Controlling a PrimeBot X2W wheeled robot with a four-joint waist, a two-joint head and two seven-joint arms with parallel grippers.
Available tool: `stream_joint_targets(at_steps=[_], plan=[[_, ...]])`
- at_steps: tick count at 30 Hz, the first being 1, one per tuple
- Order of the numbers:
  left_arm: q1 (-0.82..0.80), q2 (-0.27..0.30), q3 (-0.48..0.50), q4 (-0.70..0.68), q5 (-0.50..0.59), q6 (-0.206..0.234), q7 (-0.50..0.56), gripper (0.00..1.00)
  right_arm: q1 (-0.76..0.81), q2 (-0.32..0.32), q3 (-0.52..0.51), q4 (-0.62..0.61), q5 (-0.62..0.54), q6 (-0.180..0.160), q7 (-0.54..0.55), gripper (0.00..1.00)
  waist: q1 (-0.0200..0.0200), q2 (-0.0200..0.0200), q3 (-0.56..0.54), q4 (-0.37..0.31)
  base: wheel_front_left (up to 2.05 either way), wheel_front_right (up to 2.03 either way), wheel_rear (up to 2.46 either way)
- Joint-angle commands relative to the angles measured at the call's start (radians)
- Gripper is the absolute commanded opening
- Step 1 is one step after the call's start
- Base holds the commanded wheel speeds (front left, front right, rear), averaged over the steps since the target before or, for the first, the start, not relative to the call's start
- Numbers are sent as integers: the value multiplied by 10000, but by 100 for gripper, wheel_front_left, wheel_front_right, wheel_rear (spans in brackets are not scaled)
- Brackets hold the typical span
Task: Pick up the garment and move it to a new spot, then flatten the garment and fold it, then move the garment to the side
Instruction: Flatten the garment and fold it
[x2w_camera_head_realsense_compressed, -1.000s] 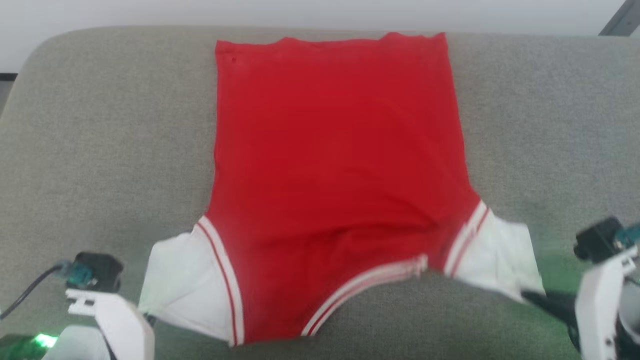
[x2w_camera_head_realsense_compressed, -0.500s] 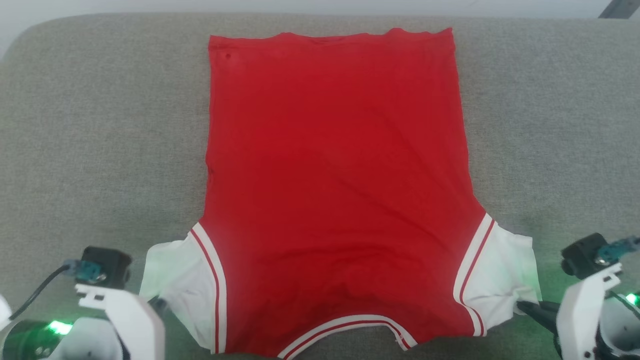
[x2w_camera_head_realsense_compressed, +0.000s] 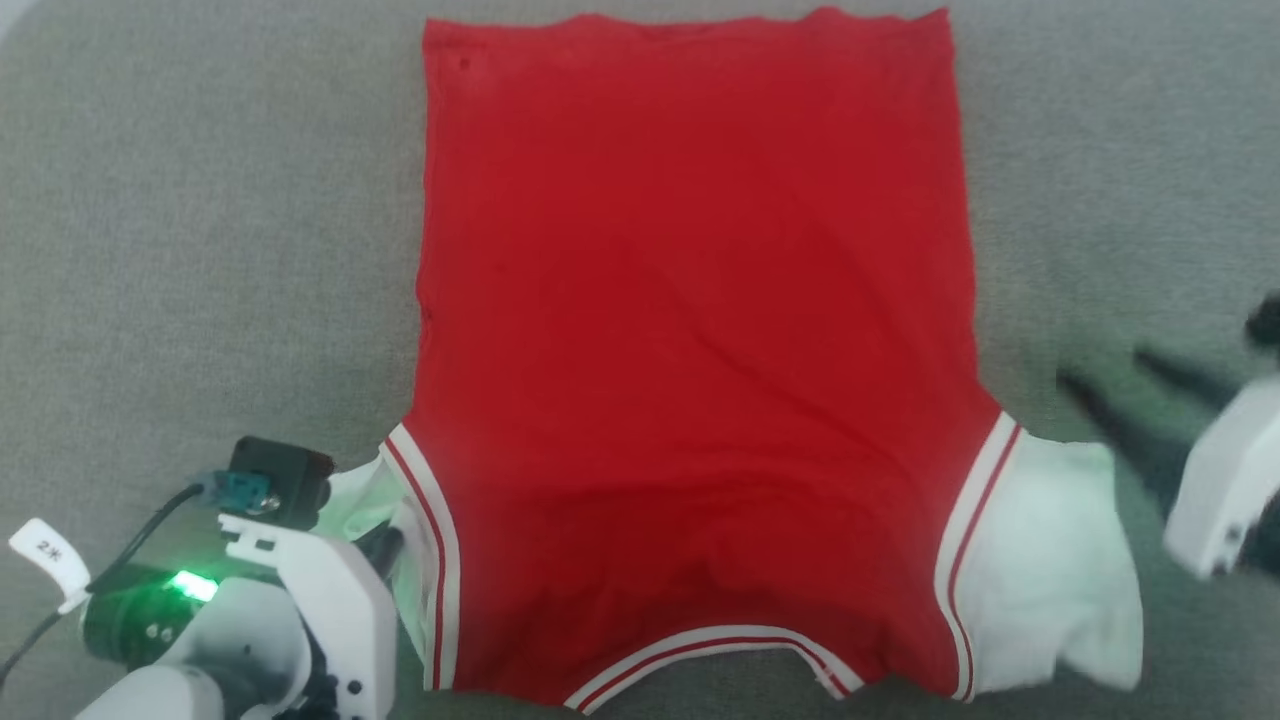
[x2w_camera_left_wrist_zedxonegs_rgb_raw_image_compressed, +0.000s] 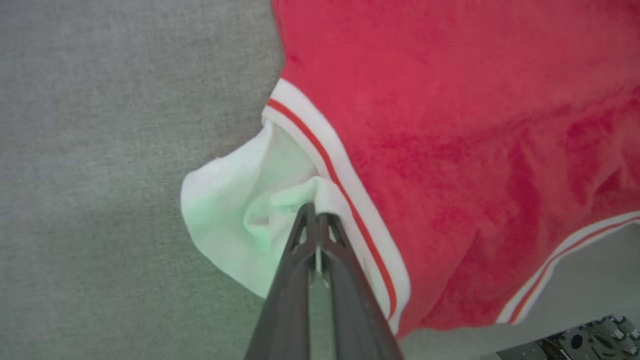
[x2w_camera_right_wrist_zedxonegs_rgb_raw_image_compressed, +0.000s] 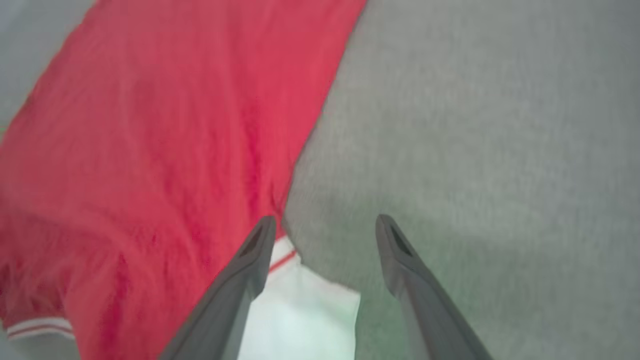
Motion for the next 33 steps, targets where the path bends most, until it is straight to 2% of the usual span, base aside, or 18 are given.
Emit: stream_joint_targets(at_steps=[1, 5, 9, 12, 13, 16, 21, 26, 31, 32, 33], plan=[[-148, -72, -39, 12, 108, -51, -55, 0, -401, 89, -33, -52, -168, -1, -97, 100, 0, 0, 196, 119, 0, 0, 0], [-598, -387, -278, 69, 290, -215, -50, 0, -2250, 496, -258, 731, -978, -1, -624, 100, 0, 0, 616, 437, 0, 0, 0], [-1110, -773, -584, 194, 409, -429, -39, 0, -4330, 588, -137, 2449, -1608, -1, -1215, 100, 0, 0, 981, 930, 0, 0, 0], [-1464, -1100, -832, 332, 506, -622, -37, 0, -5792, 472, 1, 4093, -1959, -2, -1459, 100, 0, 0, 1228, 1397, 0, 0, 0], [-1717, -1336, -990, 445, 556, -772, -84, 0, -6670, 444, -10, 5251, -2170, -4, -1450, 100, 0, 0, 1380, 1725, 0, 0, 0], [-1970, -1656, -1213, 629, 605, -964, -127, 0, -7849, 357, 47, 7012, -2645, -1, -1241, 100, 0, 0, 1572, 2179, 0, 0, 0], [-2229, -2103, -1479, 912, 573, -1216, -242, 0, -9293, 307, 107, 9450, -3231, -2, -180, 100, 0, 0, 1804, 2775, 0, 0, 0], [-2284, -2320, -1600, 1130, 548, -1307, -340, 0, -9850, 197, -310, 11730, -4063, -13, 1623, 100, 0, 0, 1903, 3140, 0, 0, 0], [-2126, -2392, -1551, 1239, 436, -1287, -484, 0, -9868, 349, -327, 12982, -4881, -11, 3134, 100, 0, 0, 1888, 3197, 0, 0, 0], [-2100, -2397, -1534, 1247, 426, -1278, -525, 0, -9895, 312, -233, 12977, -4991, -10, 3151, 33, 0, 0, 1879, 3175, 0, 0, 0], [-2100, -2397, -1534, 1247, 426, -1278, -525, 0, -9895, 312, -233, 12977, -4991, -10, 3151, 33, 0, 0, 1879, 3175, 0, 0, 0]])
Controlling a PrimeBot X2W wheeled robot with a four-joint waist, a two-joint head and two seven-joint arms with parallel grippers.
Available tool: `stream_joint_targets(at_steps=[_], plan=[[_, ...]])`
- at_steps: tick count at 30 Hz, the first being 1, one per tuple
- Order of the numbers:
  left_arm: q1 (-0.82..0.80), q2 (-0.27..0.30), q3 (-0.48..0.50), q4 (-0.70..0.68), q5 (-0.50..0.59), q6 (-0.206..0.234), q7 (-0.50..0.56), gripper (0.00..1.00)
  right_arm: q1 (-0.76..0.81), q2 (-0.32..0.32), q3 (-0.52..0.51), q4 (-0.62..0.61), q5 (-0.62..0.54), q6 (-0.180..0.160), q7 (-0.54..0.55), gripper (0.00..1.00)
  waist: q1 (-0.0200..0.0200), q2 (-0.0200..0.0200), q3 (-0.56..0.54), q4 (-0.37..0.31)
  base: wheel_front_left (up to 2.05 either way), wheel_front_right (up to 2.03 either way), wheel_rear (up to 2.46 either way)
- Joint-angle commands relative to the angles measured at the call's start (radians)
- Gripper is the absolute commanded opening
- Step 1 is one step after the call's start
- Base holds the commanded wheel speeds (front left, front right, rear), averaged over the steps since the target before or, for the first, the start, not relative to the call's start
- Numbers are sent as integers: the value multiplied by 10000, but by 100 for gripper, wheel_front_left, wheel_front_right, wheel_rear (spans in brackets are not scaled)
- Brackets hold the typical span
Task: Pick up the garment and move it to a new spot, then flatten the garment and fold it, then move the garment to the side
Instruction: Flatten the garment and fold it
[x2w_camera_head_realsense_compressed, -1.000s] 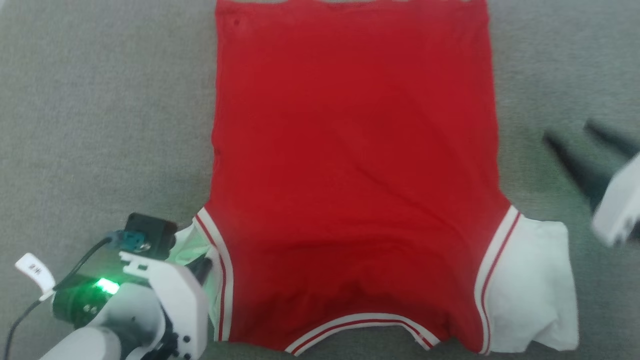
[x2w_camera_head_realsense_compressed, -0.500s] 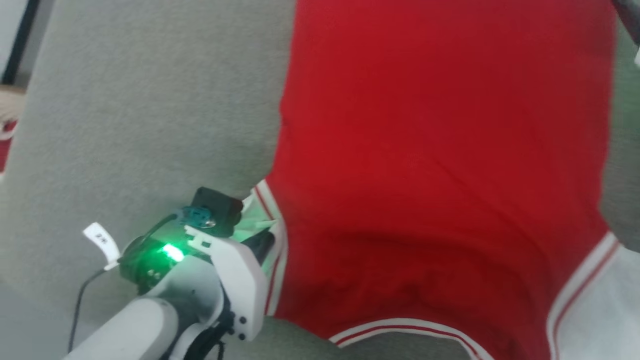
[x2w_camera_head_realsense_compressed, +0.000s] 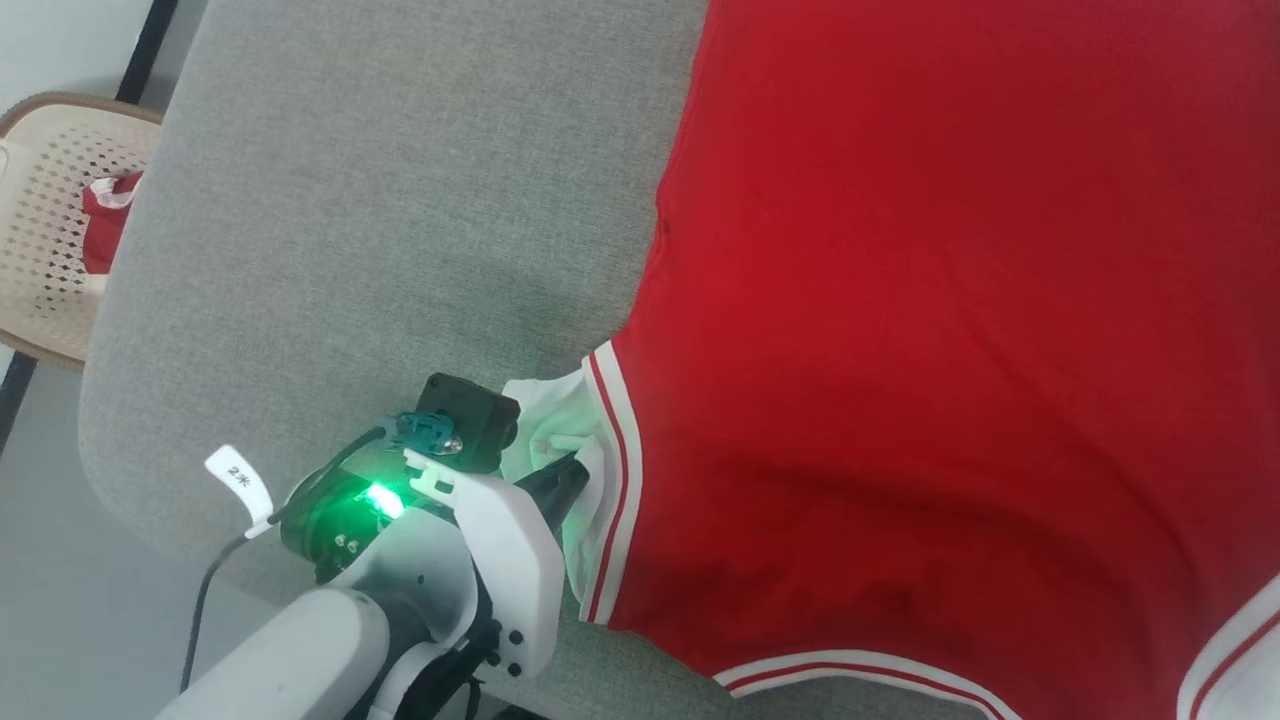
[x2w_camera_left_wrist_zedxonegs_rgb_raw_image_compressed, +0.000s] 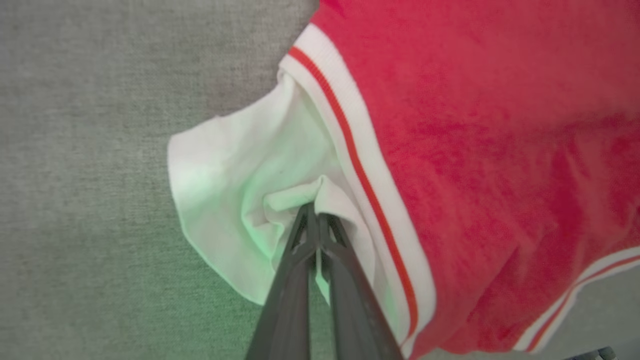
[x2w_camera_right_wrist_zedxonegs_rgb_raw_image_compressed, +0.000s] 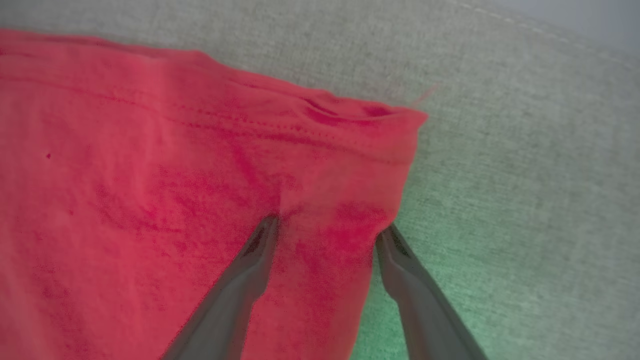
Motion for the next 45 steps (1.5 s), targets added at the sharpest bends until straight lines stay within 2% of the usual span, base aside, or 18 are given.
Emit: stream_joint_targets(at_steps=[1, 6, 11, 16, 21, 24, 28, 33, 37, 41, 42, 43, 45], plan=[[117, 6, 27, 79, -46, 18, -47, 0, 1232, 71, 167, 858, -173, -21, 523, 0, 0, -1, -26, -52, 0, 0, 0], [122, 124, 163, 167, -108, 38, -136, 0, 1145, 64, 412, 393, -80, -23, -89, 0, 0, -1, -246, -384, 0, 0, 0], [232, 436, 425, 142, -177, 170, -134, 0, 1664, 266, 1585, -503, 929, -14, -110, 0, 0, -1, -689, -1041, 0, 0, 0], [393, 896, 690, 36, -209, 341, -15, 0, 2828, -156, 2790, -2306, 2569, -17, 197, 0, 0, -1, -1099, -1808, 0, 0, 0], [552, 1315, 905, -57, -207, 517, 119, 0, 4391, -819, 3115, -4635, 3930, -20, 387, 0, 0, -1, -1413, -2462, 0, 0, 0], [609, 1504, 1021, -152, -266, 598, 185, 0, 5539, -1112, 2690, -6078, 4502, -20, 540, 0, 0, -1, -1564, -2804, 0, 0, 0], [733, 1687, 1118, -270, -302, 668, 240, 0, 7267, -1101, 1845, -7953, 4708, -18, 674, 0, 0, -1, -1699, -3119, 0, 0, 0], [736, 1719, 1124, -349, -333, 702, 251, 0, 9622, -346, 542, -9661, 4503, -20, 637, 0, 0, -1, -1759, -3285, 0, 0, 0], [707, 1698, 1093, -282, -330, 660, 203, 0, 10946, 493, -46, -10152, 4047, -18, 302, 0, 0, -1, -1736, -3357, 0, 0, 0], [617, 1640, 1084, -160, -363, 548, 117, 0, 11287, 1109, -254, -9674, 3656, -20, -678, 0, 0, -1, -1718, -3398, 0, 0, 0], [603, 1621, 1085, -114, -365, 523, 99, 0, 11259, 1178, -250, -9511, 3566, -22, -927, 37, 0, -1, -1728, -3402, 0, 0, 0], [603, 1623, 1079, -76, -370, 527, 82, 0, 11222, 1199, -199, -9380, 3479, -23, -1169, 98, 0, -1, -1742, -3401, 0, 0, 0], [611, 1634, 1077, -24, -378, 509, 54, 0, 11204, 1246, -174, -9270, 3452, -25, -1320, 100, 0, -1, -1758, -3407, 0, 0, 0]])
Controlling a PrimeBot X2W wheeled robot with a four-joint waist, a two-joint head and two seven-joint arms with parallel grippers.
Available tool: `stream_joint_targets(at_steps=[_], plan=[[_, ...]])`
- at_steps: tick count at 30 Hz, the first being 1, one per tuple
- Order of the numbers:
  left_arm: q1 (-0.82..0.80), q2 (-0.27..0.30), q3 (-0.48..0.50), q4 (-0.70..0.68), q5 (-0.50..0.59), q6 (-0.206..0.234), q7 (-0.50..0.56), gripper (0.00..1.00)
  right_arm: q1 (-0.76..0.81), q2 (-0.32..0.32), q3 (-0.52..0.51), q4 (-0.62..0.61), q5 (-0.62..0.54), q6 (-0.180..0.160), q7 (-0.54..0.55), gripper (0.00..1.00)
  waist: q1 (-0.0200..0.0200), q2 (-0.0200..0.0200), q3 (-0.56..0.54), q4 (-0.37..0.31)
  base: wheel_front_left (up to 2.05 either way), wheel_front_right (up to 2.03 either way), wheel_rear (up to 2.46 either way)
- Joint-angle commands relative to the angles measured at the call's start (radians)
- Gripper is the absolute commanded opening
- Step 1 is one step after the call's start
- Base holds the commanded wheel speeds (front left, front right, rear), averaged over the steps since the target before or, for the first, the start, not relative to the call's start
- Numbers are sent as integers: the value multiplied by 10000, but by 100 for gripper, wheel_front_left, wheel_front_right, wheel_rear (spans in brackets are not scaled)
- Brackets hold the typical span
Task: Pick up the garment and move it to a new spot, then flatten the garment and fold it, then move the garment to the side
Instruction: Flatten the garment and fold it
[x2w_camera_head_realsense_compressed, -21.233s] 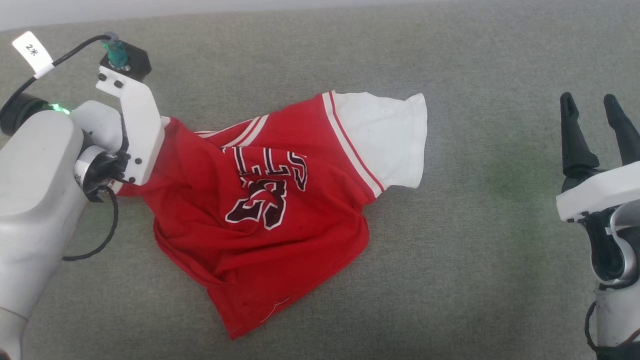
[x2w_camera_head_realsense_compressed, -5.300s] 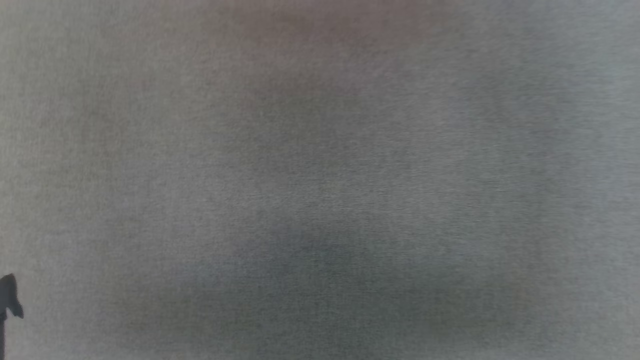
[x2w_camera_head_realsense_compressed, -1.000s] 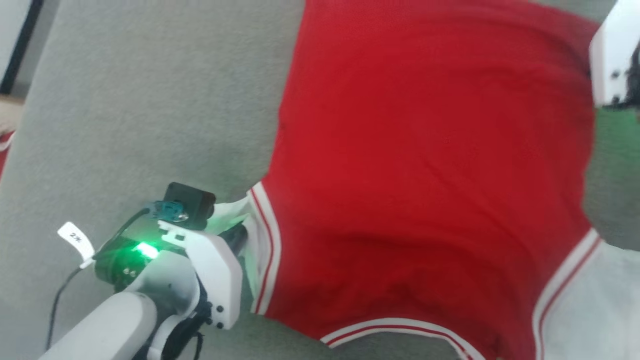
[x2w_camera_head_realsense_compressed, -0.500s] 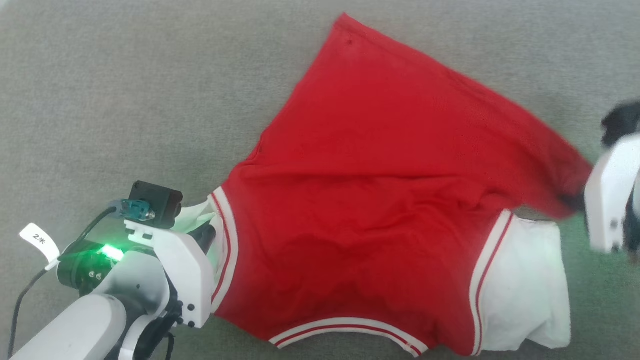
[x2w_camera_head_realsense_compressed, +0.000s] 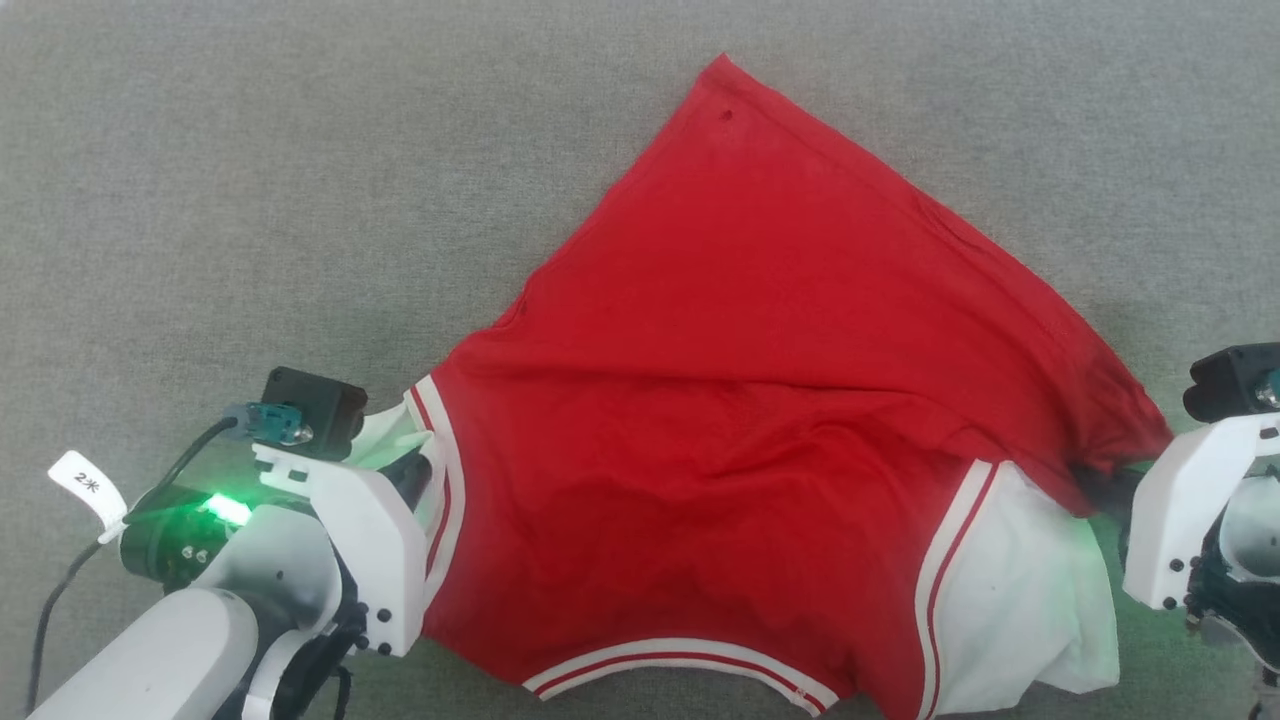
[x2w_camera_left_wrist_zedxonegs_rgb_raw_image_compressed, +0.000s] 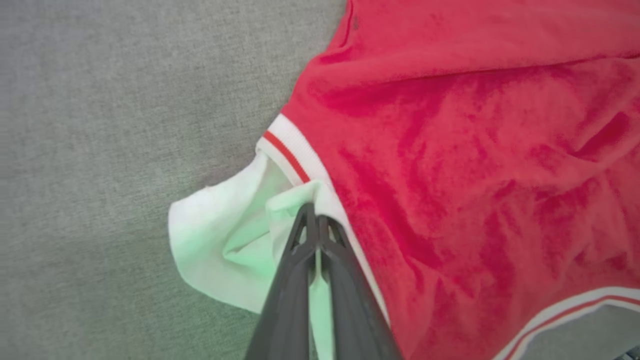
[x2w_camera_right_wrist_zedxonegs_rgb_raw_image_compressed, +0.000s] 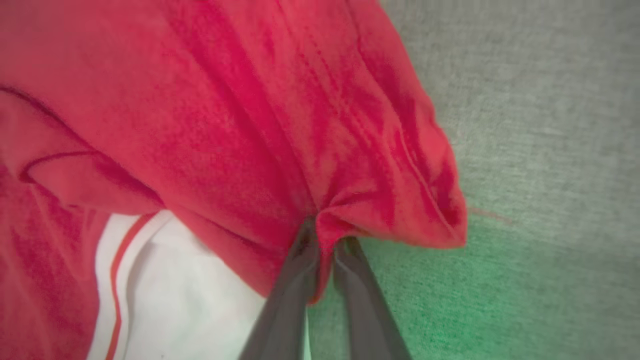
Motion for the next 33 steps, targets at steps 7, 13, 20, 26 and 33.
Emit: stream_joint_targets(at_steps=[7, 13, 20, 26, 33], plan=[[170, 6, 31, 68, -178, -46, -131, 0, 1, -59, -69, -743, 102, -24, -699, 100, 0, -1, -197, -44, 0, 0, 0], [303, -19, -15, 12, -187, -23, -165, 0, -238, -77, -246, -2363, 20, -18, -776, 100, 0, -1, -251, 26, 0, 0, 0], [-57, -289, -266, 44, -61, -178, -163, 0, -1640, -215, 312, -2538, -121, -18, -1142, 100, 0, -1, -145, 475, 0, 0, 0], [-462, -704, -585, 187, 57, -436, -197, 0, -3780, -600, 1375, -591, -59, -18, -1513, 100, 0, -1, 151, 1217, 0, 0, 0], [-1202, -1572, -1216, 772, 118, -1051, -265, 0, -6418, -1439, 3166, 3204, 247, -18, -1696, 100, 0, -1, 483, 2654, 0, 0, 0]])
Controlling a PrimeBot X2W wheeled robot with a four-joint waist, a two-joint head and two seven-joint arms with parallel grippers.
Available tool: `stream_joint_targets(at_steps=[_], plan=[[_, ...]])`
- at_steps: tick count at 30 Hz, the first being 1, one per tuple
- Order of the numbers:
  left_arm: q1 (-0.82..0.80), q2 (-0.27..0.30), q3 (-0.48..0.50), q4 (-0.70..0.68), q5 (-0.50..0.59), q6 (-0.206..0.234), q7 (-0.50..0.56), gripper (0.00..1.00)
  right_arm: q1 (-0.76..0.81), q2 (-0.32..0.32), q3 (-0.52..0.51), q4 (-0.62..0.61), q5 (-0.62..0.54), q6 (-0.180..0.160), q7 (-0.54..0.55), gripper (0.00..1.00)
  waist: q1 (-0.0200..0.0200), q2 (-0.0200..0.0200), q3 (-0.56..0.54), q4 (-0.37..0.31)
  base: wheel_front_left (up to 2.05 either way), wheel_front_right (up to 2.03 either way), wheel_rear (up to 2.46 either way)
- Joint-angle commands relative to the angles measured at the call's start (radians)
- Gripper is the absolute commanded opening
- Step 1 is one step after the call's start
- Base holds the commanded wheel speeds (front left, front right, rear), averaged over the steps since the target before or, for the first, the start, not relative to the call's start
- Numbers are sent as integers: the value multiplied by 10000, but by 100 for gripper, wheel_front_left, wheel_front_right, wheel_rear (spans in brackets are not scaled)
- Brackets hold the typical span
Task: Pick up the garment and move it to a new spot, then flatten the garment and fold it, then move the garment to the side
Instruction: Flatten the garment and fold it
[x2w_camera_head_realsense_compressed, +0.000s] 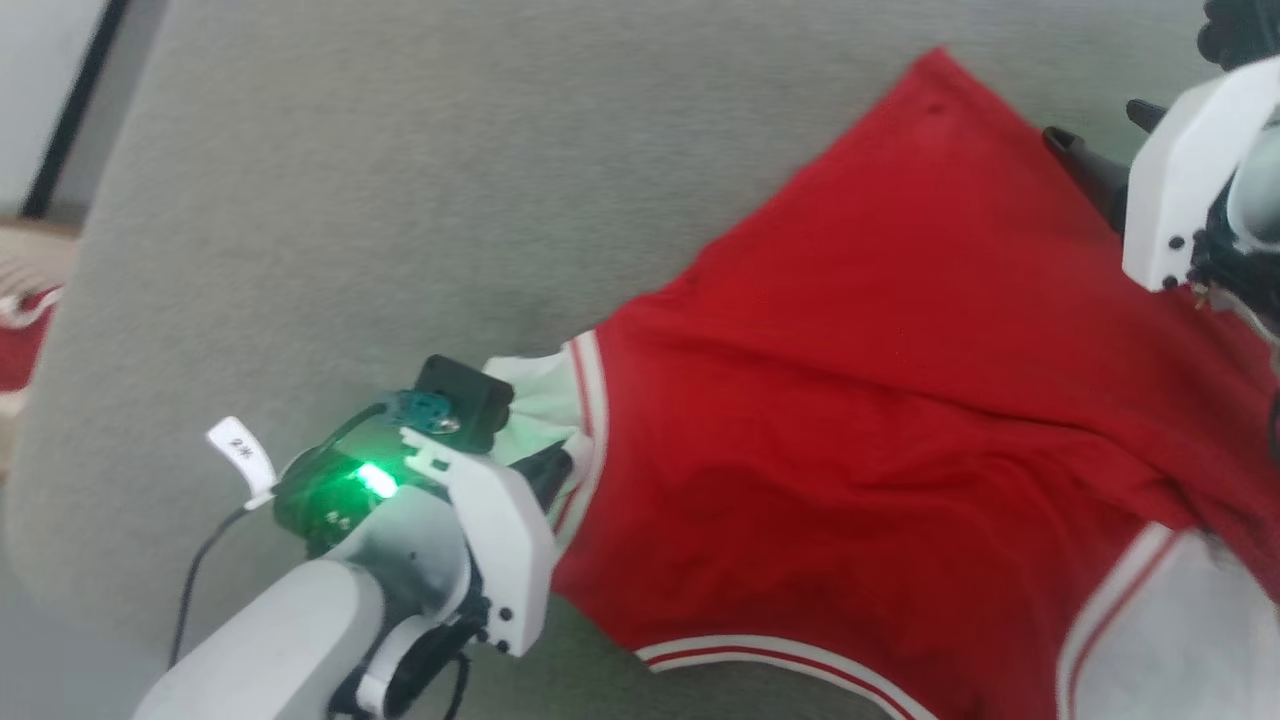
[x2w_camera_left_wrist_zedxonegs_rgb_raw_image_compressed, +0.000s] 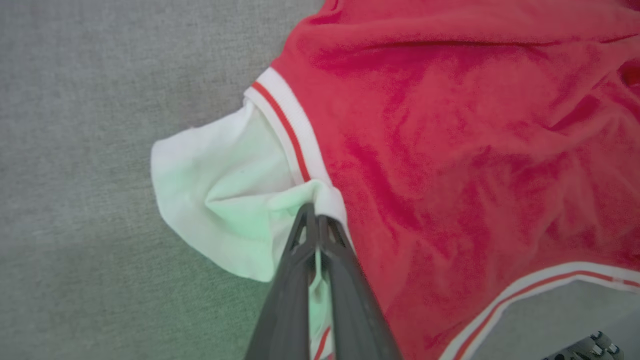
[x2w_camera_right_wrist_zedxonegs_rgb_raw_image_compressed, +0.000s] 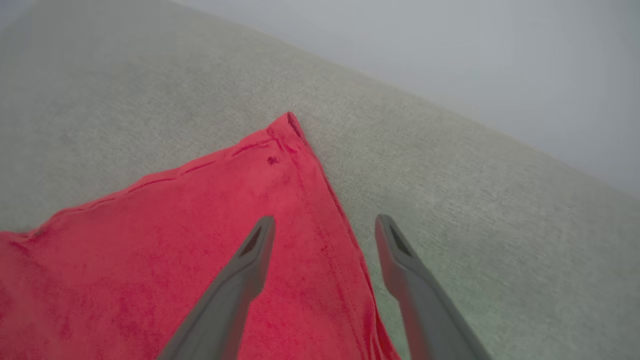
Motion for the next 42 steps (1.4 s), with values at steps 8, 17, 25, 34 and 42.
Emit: stream_joint_targets(at_steps=[8, 17, 25, 34, 42], plan=[[-513, -677, -349, 650, -20, -470, -279, 0, -1882, -762, 2366, 2755, 699, -2, 535, 100, 0, 0, 435, 1502, 0, 0, 0], [-578, -970, -416, 1161, -208, -702, -527, 0, -2113, -1298, 4741, 5289, 1664, -9, 2251, 87, 0, 0, 627, 1947, 0, 0, 0], [-850, -784, -150, 1460, -288, -674, -457, 0, -2734, -1482, 5263, 5486, 2288, -13, 1946, 0, 0, 0, 548, 1619, 0, 0, 0], [-2253, 406, 558, 1147, -84, -437, 733, 0, -3842, -1451, 5368, 4275, 3031, -9, 506, 0, 0, 0, -205, 369, 0, 0, 0], [-4295, 1577, 1213, 1385, 78, -445, 2223, 0, -4295, -1756, 5355, 3278, 3381, -9, -206, 0, 0, 0, -1036, -911, 0, 0, 0]])
